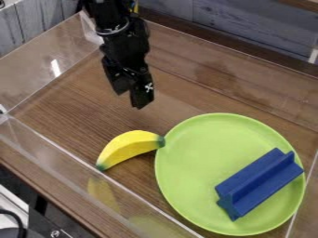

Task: Remove the banana from inside the green plate and put it on the table

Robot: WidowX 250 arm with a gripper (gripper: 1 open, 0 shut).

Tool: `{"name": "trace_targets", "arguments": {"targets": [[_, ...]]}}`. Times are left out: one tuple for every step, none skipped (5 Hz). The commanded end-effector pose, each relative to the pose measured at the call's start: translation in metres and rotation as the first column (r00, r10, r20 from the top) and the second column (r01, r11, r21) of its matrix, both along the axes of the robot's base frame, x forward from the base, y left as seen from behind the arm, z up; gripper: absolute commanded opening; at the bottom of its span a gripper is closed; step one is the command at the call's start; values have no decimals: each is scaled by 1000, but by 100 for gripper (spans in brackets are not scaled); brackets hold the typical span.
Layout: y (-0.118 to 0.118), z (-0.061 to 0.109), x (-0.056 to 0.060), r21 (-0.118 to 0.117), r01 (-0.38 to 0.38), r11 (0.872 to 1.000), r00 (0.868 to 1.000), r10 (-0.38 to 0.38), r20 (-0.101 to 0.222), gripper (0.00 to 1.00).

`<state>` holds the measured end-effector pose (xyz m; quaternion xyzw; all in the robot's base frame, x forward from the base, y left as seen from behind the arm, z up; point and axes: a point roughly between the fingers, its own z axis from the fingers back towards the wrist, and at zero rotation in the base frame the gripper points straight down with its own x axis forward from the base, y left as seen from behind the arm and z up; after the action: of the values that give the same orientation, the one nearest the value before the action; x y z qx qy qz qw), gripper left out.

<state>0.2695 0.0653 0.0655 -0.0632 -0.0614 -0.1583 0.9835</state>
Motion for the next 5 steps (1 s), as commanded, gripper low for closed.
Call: {"name": "trace_targets", "arguments": {"targets": [[0,27,13,17,28,999,997,-29,65,100],[-2,36,18,17,44,999,997,-46,68,100],[3,29,9,11,11,1000,998,-12,56,100],[9,22,1,5,-21,1000,999,21,46,100],[6,23,7,11,-46,999,998,46,46,100]]}}
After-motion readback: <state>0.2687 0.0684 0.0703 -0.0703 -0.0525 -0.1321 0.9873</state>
